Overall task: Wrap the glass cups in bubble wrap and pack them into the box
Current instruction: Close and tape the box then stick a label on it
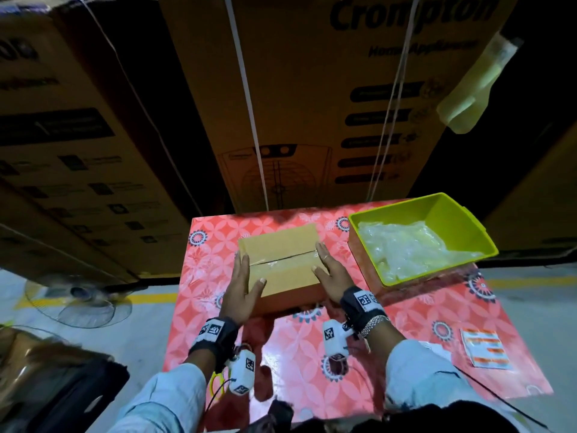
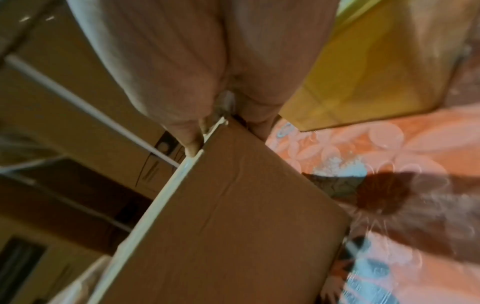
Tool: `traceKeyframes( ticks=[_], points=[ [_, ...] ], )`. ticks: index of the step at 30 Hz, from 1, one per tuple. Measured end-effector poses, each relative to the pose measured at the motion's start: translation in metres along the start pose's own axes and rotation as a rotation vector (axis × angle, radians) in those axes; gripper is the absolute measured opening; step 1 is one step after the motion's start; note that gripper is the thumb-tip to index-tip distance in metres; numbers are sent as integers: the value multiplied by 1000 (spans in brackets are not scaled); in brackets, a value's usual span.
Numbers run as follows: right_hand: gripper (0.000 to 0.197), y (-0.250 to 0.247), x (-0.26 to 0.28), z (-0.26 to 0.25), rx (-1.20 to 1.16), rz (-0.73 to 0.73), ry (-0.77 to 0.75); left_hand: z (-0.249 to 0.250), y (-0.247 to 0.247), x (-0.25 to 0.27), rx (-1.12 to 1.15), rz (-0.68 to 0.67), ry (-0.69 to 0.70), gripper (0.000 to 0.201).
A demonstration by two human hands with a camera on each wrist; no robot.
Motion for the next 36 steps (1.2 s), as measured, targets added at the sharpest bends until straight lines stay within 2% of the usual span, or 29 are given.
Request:
traceKeyframes(
  ticks=[5,8,11,14,18,21,23,24,26,28,32,36],
  points=[
    [73,3,11,14,-147,33,98,-14,3,-1,91,-42,-45,94],
    [75,7,15,17,-257,50,153,-7,3,0,218,65,-66,100],
    [68,7,17,15,-216,50,172,-8,2,-1,268,144,-139,102],
    [67,7,21,13,-215,70,201,-18,6,-8,284,65,-164,100],
    [64,5,35,0,-187,88,218,-13,-2,-13,105,-14,-88,101],
    [48,-3,69,1,-260,165,247,23,-19,4,-154,160,27,94],
    [36,-10,102,18,-327,255,309,62,-25,34,-88,274,151,81],
    [30,-15,119,28,-358,303,337,79,-21,49,-36,284,231,72],
    [20,-25,160,54,-463,420,404,106,-1,72,12,216,369,57],
    [13,-34,203,75,-552,524,490,115,36,87,49,50,426,50],
    [12,-71,275,97,-518,687,596,116,118,111,128,-313,369,40],
    [18,-105,310,153,-379,791,696,121,186,114,36,-496,347,34]
  ],
)
Point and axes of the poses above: each hand's wrist, its own x-axis away from the middle knuckle, its own y-axis out of the palm, z = x × y, the point moved 9 cm from there along -x, towards the middle knuckle, and after that the axes turned 1 degree about x, right-handed, at the moved point
